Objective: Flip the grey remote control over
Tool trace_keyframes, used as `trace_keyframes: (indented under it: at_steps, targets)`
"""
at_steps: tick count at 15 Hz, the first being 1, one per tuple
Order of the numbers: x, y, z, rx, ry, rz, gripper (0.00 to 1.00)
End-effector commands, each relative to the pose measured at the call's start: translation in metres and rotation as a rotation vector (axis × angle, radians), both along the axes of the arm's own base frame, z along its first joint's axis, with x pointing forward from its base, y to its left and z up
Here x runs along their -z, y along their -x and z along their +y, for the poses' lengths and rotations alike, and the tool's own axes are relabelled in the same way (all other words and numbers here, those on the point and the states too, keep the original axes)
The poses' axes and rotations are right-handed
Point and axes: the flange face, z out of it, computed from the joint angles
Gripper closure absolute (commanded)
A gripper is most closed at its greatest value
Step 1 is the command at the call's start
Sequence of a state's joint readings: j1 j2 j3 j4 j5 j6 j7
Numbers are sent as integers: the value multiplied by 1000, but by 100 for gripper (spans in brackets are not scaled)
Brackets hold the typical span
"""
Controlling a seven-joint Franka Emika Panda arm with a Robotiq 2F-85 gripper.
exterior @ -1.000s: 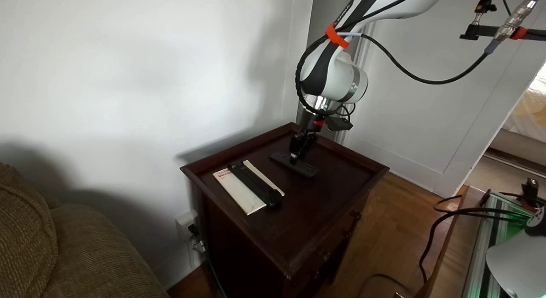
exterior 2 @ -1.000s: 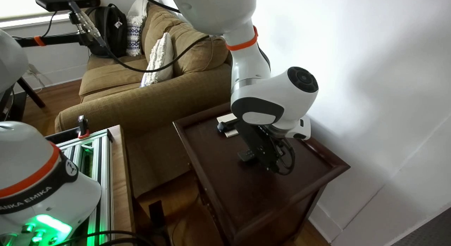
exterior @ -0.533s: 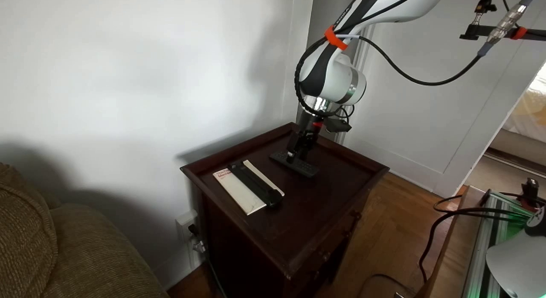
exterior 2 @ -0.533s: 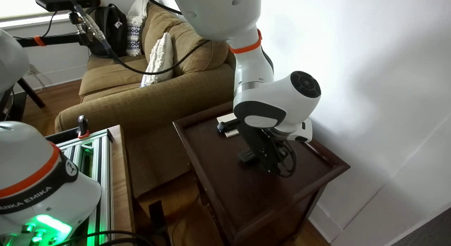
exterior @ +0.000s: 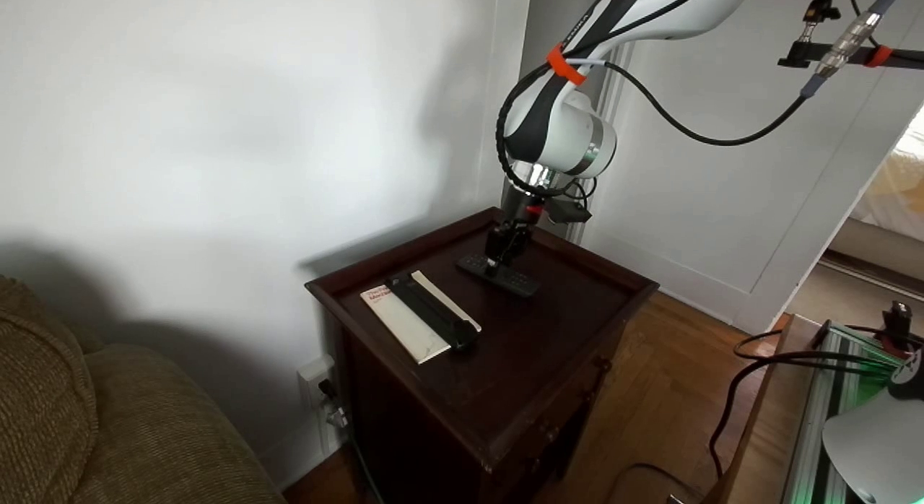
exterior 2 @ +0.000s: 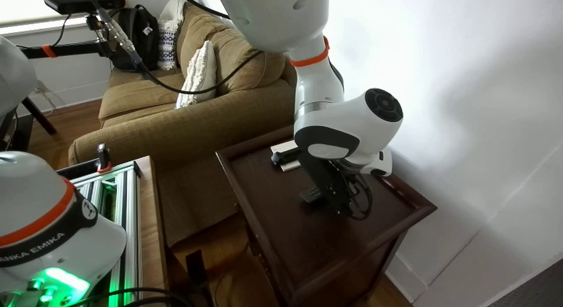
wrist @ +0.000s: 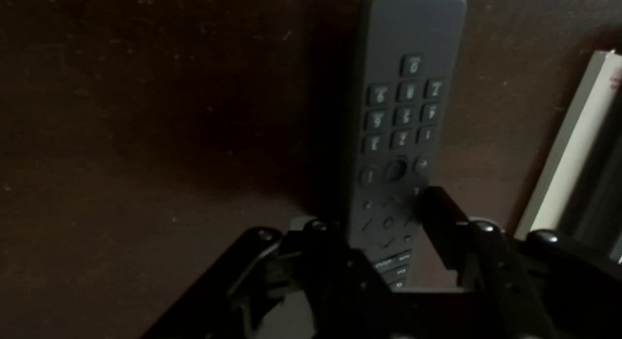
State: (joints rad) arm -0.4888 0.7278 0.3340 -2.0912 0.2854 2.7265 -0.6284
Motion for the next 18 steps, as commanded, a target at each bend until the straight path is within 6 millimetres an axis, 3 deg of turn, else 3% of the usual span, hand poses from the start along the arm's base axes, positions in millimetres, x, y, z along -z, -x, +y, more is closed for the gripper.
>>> trace_keyframes:
  at_steps: [1,12,15,16,17,18]
  targets:
    - [13,-1,-3,-7,-27,-4,77]
    - [-17,14,9,62,126,65,77]
    - [-11,12,9,60,156,100,77]
    - [-9,11,10,49,147,107,44]
    - [-5,10,12,40,132,112,26]
    - [-1,11,11,37,122,119,21]
